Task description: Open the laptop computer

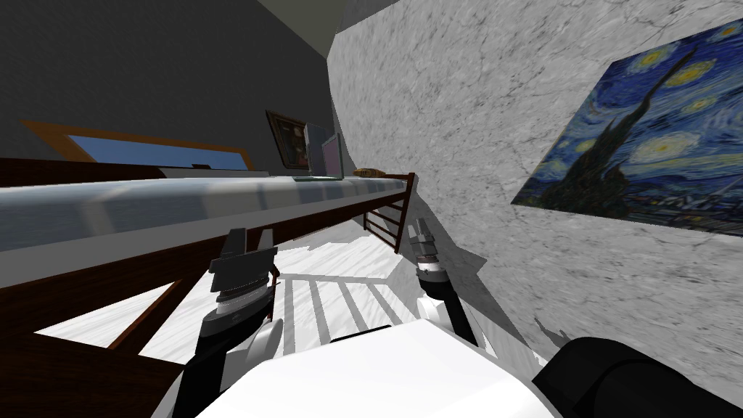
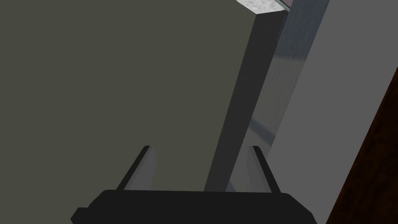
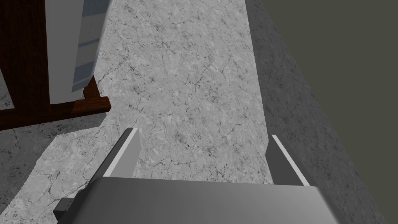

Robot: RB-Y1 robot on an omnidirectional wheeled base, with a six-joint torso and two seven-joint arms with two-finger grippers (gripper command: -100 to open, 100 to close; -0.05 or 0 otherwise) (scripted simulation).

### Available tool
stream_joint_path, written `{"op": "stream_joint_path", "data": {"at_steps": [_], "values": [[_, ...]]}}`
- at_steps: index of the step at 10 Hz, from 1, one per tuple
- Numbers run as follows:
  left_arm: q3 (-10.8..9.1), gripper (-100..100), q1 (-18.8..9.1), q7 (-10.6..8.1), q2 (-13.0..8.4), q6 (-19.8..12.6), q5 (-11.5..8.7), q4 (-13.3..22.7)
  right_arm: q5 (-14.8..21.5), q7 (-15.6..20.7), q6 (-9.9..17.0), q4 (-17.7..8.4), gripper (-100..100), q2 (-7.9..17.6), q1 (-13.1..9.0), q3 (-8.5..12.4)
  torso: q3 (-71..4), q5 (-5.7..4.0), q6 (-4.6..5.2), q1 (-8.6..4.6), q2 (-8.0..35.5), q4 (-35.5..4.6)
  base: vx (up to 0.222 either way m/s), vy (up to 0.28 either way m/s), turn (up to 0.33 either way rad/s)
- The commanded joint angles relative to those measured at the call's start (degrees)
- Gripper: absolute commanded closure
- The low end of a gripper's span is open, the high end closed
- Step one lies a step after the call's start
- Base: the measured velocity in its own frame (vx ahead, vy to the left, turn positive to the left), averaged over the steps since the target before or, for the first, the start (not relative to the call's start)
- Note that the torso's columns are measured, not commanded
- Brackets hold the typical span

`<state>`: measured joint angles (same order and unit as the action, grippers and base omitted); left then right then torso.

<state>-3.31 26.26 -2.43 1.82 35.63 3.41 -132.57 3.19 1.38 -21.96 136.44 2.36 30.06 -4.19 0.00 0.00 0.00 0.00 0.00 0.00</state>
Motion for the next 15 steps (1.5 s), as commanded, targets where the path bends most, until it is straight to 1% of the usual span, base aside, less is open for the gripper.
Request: {"op": "stream_joint_path", "data": {"at_steps": [1,4,5,7,9,10,11,12,13,14,15], "values": [[0.00,0,0.0,0.00,0.0,0.0,0.0,0.0,0.0,0.0,0.0,0.0,0,0.0,0.0,0.0,0.0,0.00,0.00,0.00,0.0,0.0,0.000,0.000,0.000],[0.00,0,0.0,0.00,0.0,0.0,0.0,0.0,0.0,0.0,0.0,0.0,0,0.0,0.0,0.0,0.0,0.00,0.00,0.00,0.0,0.0,0.000,0.000,0.000],[-0.17,-100,-1.3,0.22,-2.4,-0.8,0.3,0.2,0.0,0.0,0.0,0.0,0,0.0,0.0,0.0,0.0,0.00,0.00,0.00,0.0,0.0,-0.001,-0.024,-0.006],[-0.58,-100,-4.4,0.79,-5.7,-2.7,1.1,0.7,0.0,0.0,0.0,0.0,0,0.0,0.0,0.0,0.0,-0.04,0.01,-0.19,0.0,0.0,-0.007,-0.076,-0.004],[-1.24,-100,-8.3,1.71,-8.4,-5.8,2.2,1.5,0.0,0.0,0.0,0.0,0,0.0,0.0,0.0,0.0,-0.04,0.00,-0.16,0.1,0.0,-0.021,-0.112,-0.003],[-1.24,-100,-9.2,1.71,-8.4,-5.8,2.2,1.5,0.0,0.0,0.0,0.0,0,0.0,0.0,0.0,0.0,-0.03,0.00,-0.15,0.0,0.0,-0.011,-0.094,0.006],[-1.65,-100,-11.2,2.30,-9.5,-7.8,2.9,2.1,0.0,0.0,0.0,0.0,0,0.0,0.0,0.0,0.0,0.00,0.00,0.02,0.0,0.0,-0.013,-0.077,0.000],[-1.65,-100,-12.2,2.30,-9.5,-7.8,2.9,2.1,0.0,0.0,0.0,0.0,0,0.0,0.0,0.0,0.0,0.03,0.00,0.14,0.0,0.0,-0.010,-0.061,-0.001],[-2.11,-100,-14.2,2.97,-10.4,-9.9,3.6,2.7,0.0,0.0,0.0,0.0,0,0.0,0.0,0.0,0.0,0.04,-0.01,0.17,0.0,0.0,-0.018,-0.083,0.000],[-2.11,-100,-15.5,2.97,-10.4,-10.0,3.6,2.7,0.0,0.0,0.0,0.0,0,0.0,0.0,0.0,0.0,0.02,0.00,0.03,0.0,0.0,-0.019,-0.070,0.007],[-2.63,-100,-17.2,3.73,-11.1,-12.1,4.4,3.5,0.0,0.0,0.0,0.0,0,0.0,0.0,0.0,0.0,0.00,0.00,0.01,0.0,0.0,-0.011,-0.075,0.003]]}}
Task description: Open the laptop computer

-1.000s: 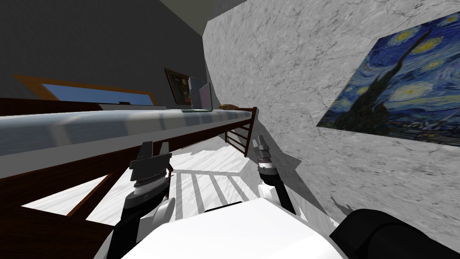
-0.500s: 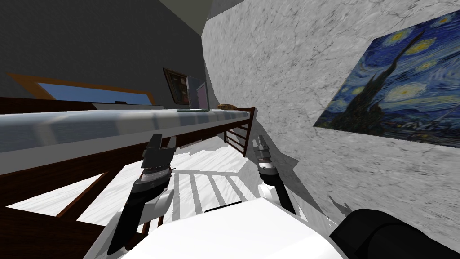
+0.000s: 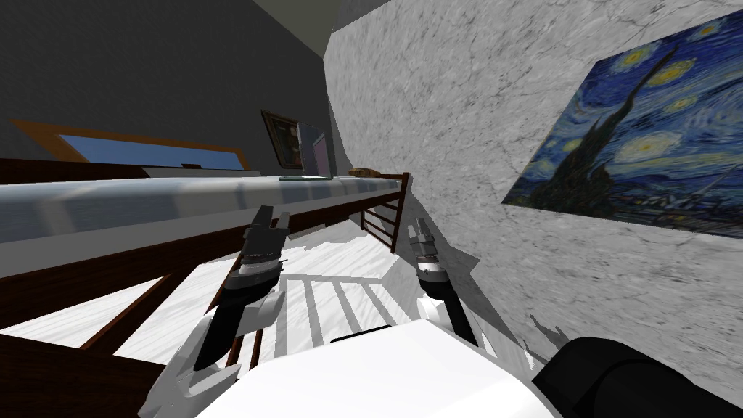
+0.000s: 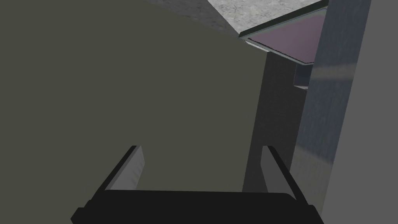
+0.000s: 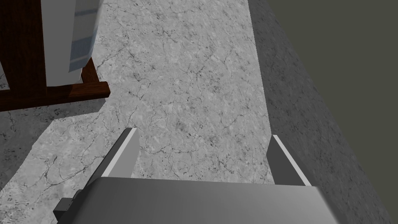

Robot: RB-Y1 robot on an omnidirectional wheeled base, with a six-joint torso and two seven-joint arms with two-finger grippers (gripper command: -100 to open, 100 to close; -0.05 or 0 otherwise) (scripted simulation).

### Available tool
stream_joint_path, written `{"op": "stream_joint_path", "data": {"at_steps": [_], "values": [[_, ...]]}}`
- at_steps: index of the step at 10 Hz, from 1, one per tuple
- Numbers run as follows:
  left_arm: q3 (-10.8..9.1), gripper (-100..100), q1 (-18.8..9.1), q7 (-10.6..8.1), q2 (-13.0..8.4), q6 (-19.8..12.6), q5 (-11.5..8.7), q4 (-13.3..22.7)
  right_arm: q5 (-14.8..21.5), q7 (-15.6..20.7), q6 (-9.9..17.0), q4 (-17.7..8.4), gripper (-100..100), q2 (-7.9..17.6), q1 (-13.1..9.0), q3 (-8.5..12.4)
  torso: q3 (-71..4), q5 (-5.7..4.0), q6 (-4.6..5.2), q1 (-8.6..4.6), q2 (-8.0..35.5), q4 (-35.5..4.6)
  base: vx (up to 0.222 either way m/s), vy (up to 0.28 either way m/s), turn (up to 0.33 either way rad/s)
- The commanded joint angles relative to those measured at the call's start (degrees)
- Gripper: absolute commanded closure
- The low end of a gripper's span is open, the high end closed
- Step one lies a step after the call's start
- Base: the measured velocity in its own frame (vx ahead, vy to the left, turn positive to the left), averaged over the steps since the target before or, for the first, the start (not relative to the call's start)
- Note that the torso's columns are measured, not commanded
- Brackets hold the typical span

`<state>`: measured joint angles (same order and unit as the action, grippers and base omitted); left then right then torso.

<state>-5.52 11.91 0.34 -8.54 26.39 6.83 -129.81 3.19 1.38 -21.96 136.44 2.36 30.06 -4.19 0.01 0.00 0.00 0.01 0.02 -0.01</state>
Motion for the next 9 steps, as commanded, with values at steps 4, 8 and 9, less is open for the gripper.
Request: {"op": "stream_joint_path", "data": {"at_steps": [4,8,9], "values": [[-1.58,-100,-10.1,2.68,-1.8,-8.7,2.7,2.6,0.0,0.0,0.0,0.0,0,0.0,0.0,0.0,0.0,-0.01,0.00,-0.03,0.0,0.0,0.003,-0.091,0.006],[-2.22,-100,-15.9,3.65,-2.2,-12.2,3.5,3.7,0.0,0.0,0.0,0.0,0,0.0,0.0,0.0,0.0,0.03,0.00,0.04,0.0,0.0,0.003,-0.061,0.007],[-2.22,-100,-17.0,3.65,-2.2,-12.2,3.5,3.7,0.0,0.0,0.0,0.0,0,0.0,0.0,0.0,0.0,-0.01,0.00,-0.05,0.0,0.0,-0.002,-0.029,0.005]]}}
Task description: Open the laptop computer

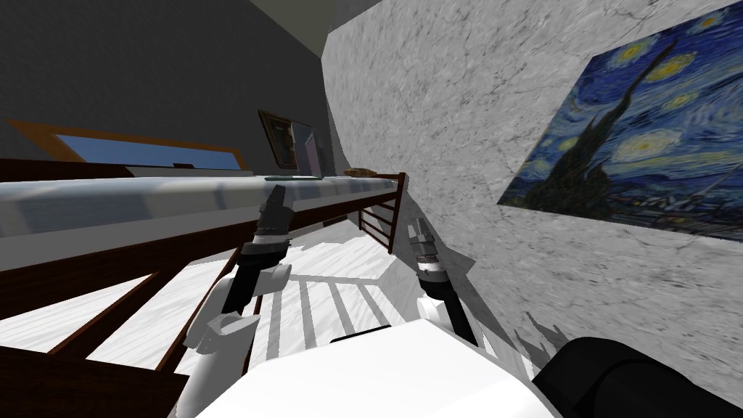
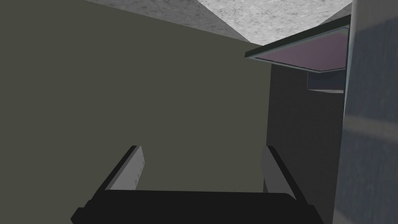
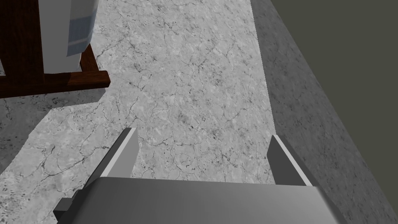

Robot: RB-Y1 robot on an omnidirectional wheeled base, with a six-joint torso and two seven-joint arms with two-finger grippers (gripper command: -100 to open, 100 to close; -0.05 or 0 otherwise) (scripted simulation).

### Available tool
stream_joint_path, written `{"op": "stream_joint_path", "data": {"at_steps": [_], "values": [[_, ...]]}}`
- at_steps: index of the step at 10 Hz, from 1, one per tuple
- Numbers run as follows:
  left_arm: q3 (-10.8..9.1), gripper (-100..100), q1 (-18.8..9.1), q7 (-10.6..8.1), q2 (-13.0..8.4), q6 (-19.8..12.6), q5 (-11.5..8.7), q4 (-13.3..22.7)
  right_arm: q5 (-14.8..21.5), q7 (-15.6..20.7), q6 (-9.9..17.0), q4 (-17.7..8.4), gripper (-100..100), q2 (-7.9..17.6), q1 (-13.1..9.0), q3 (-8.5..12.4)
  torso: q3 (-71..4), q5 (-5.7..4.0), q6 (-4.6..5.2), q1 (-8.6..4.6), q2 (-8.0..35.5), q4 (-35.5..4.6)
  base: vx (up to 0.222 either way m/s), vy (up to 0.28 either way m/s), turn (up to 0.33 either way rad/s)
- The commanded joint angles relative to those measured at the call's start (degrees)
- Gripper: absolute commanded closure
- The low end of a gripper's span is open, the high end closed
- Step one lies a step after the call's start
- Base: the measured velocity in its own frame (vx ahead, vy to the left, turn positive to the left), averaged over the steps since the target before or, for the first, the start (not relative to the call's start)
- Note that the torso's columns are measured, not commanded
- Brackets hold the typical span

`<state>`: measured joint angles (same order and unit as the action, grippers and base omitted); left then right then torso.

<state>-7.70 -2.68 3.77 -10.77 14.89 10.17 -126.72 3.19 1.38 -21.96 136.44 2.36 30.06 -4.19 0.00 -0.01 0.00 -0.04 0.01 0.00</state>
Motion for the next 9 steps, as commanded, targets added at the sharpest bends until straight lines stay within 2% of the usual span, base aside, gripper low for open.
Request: {"op": "stream_joint_path", "data": {"at_steps": [1,3,4,6,7,8,9], "values": [[-0.72,-100,-4.4,1.24,-0.2,-3.4,1.1,1.7,0.0,0.0,0.0,0.0,0,0.0,0.0,0.0,0.0,0.02,0.01,0.09,0.0,0.0,0.006,-0.066,0.006],[-0.72,-100,-7.0,1.24,-0.2,-4.1,1.1,1.7,0.0,0.0,0.0,0.0,0,0.0,0.0,0.0,0.0,-0.01,0.01,-0.05,0.0,0.0,0.002,-0.053,0.008],[-1.43,-100,-8.9,2.33,-0.4,-6.6,1.9,3.0,0.0,0.0,0.0,0.0,0,0.0,0.0,0.0,0.0,0.02,0.00,0.10,0.0,0.0,-0.004,-0.055,0.014],[-1.43,-100,-11.6,2.33,-0.4,-7.6,1.9,3.0,0.0,0.0,0.0,0.0,0,0.0,0.0,0.0,0.0,0.00,0.01,-0.01,0.0,0.0,0.006,-0.057,0.008],[-2.16,-100,-13.5,3.46,-0.5,-10.3,2.8,4.4,0.0,0.0,0.0,0.0,0,0.0,0.0,0.0,0.0,0.01,0.00,0.06,0.0,0.0,0.012,-0.076,0.018],[-2.16,-100,-15.3,3.46,-0.5,-11.3,2.8,4.4,0.0,0.0,0.0,0.0,0,0.0,0.0,0.0,0.0,0.01,0.00,-0.03,0.0,0.0,0.014,-0.072,0.017],[-2.16,-100,-16.4,3.46,-0.5,-11.3,2.8,4.4,0.0,0.0,0.0,0.0,0,0.0,0.0,0.0,0.0,0.00,0.01,0.00,0.0,0.0,0.007,-0.031,-0.001]]}}
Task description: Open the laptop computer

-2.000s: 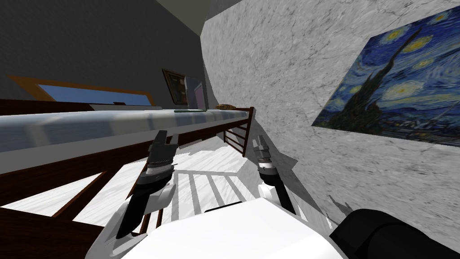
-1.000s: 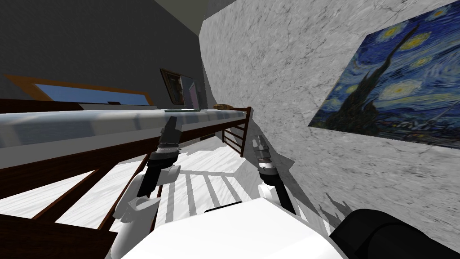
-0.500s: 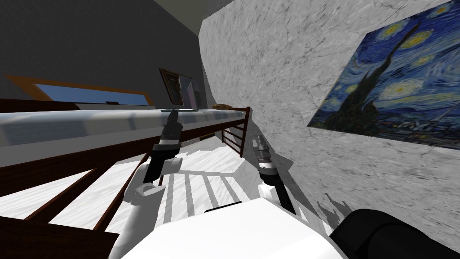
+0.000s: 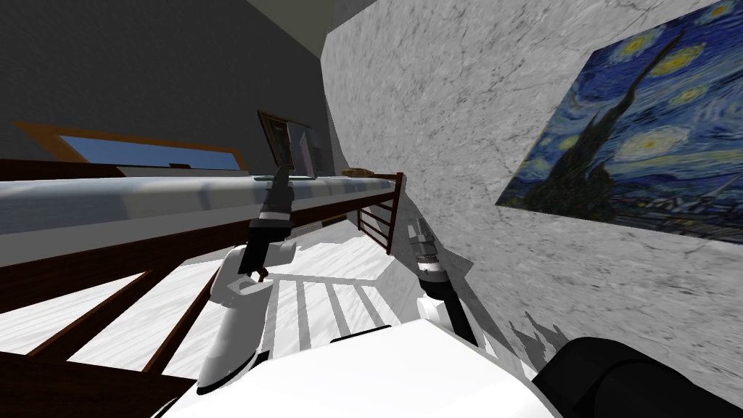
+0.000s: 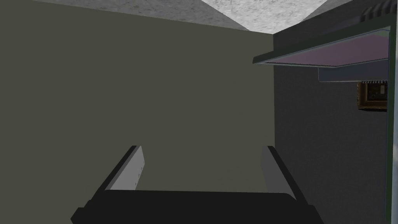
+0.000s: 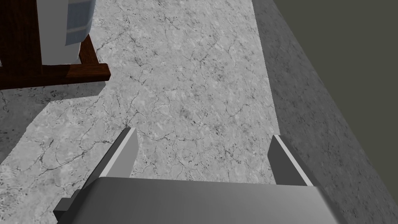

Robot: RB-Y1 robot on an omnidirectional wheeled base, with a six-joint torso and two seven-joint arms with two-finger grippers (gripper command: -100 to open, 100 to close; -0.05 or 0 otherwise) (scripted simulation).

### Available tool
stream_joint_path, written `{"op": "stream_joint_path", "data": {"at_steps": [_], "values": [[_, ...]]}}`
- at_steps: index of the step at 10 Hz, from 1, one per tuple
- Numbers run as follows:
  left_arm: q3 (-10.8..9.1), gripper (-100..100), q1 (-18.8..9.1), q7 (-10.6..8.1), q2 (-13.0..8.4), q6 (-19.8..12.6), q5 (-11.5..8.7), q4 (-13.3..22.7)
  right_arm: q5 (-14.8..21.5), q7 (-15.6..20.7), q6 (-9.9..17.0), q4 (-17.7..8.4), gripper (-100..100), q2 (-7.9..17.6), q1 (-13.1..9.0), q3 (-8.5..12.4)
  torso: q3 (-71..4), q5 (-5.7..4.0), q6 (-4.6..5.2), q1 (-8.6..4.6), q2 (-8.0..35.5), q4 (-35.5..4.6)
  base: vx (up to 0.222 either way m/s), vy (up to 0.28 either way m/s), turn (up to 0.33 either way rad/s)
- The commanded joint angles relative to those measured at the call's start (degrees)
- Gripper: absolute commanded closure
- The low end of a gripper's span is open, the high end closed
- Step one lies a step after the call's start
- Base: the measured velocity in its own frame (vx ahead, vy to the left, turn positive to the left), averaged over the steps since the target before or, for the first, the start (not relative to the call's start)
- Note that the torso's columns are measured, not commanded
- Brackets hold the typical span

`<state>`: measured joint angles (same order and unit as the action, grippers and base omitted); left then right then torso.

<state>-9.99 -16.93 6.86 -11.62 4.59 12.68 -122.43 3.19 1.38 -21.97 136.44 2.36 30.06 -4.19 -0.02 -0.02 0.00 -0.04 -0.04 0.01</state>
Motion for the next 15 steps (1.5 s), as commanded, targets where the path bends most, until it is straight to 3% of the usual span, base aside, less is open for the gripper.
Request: {"op": "stream_joint_path", "data": {"at_steps": [1,3,4,6,7,9,10,12,13,15], "values": [[-0.61,-100,-4.3,1.55,0.2,-3.6,1.2,1.5,0.0,0.0,0.0,0.0,0,0.0,0.0,0.0,0.0,0.03,0.00,0.14,0.0,0.0,0.012,-0.060,0.017],[-0.61,-100,-7.0,1.55,0.2,-4.9,1.2,1.5,0.0,0.0,0.0,0.0,0,0.0,0.0,0.0,0.0,0.01,0.00,0.01,0.1,0.0,0.003,-0.051,0.012],[-1.38,-100,-9.2,2.76,0.1,-7.4,2.0,3.1,0.0,0.0,0.0,0.0,0,0.0,0.0,0.0,0.0,0.02,0.00,0.10,0.1,0.0,0.021,-0.059,0.018],[-1.38,-100,-11.9,2.76,0.1,-8.9,2.0,3.1,0.0,0.0,0.0,0.0,0,0.0,0.0,0.0,0.0,0.00,0.00,0.00,0.0,0.0,0.017,-0.049,0.012],[-2.16,-100,-13.9,4.00,0.0,-11.7,2.8,4.8,0.0,0.0,0.0,0.0,0,0.0,0.0,0.0,0.0,0.02,0.00,0.09,0.0,0.0,0.021,-0.069,0.025],[-2.16,-100,-16.8,4.00,0.0,-13.0,2.8,4.8,0.0,0.0,0.0,0.0,0,0.0,0.0,0.0,0.0,0.00,0.00,-0.01,0.0,0.0,0.010,-0.048,0.012],[-2.95,-100,-18.9,5.27,0.0,-15.5,3.5,6.5,0.0,0.0,0.0,0.0,0,0.0,0.0,0.0,0.0,0.03,0.00,0.14,0.1,0.0,0.026,-0.045,0.027],[-2.95,-100,-21.7,5.27,0.0,-17.1,3.5,6.5,0.0,0.0,0.0,0.0,0,0.0,0.0,0.0,0.0,0.02,0.00,0.05,0.0,0.0,0.011,-0.038,0.012],[-3.75,-100,-23.8,6.58,-0.1,-19.6,4.2,8.4,0.0,0.0,0.0,0.0,0,0.0,0.0,0.0,0.0,0.03,0.00,0.09,0.1,0.0,0.016,-0.044,0.034],[-3.75,-100,-26.6,6.58,-0.1,-21.4,4.2,8.4,0.0,0.0,0.0,0.0,0,0.0,0.0,0.0,0.0,0.00,0.00,-0.02,0.0,0.0,0.028,-0.041,0.011]]}}
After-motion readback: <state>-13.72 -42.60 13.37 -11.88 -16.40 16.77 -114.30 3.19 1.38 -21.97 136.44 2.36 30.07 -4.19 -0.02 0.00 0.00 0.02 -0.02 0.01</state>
